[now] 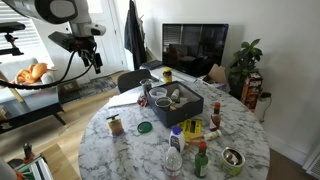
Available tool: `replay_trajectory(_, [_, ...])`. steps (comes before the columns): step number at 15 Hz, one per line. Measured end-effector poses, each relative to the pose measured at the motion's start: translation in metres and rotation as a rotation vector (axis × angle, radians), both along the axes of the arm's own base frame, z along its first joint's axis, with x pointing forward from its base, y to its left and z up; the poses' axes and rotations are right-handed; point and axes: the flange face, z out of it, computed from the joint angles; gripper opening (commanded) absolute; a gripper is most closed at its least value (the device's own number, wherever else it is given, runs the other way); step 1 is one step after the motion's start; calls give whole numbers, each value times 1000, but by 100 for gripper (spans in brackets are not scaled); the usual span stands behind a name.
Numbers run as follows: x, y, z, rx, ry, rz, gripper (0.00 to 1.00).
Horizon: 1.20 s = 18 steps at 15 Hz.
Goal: Pick up the clear cup and silver cup together from the blue box and put them on the table, pick up the silver cup and put it in the clear cup, pick up the white packet with a green lid and put it in the silver cup
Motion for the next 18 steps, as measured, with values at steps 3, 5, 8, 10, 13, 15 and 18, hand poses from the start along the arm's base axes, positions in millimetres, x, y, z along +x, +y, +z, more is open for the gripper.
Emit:
replay_trajectory(3, [22, -23, -10, -69, -10, -111, 100])
replay_trajectory(5, [52, -49, -28, -133, -22, -195, 100])
replay_trajectory(8, [101, -76, -66, -199, -10, -292, 100])
replay_trajectory(10, [133, -82, -90, -212, 13, -339, 100])
replay_trajectory(13, [180, -80, -120, -191, 44, -372, 100])
replay_trajectory(15, [209, -80, -137, -179, 51, -384, 100])
replay_trajectory(18, [230, -83, -158, -177, 64, -393, 100])
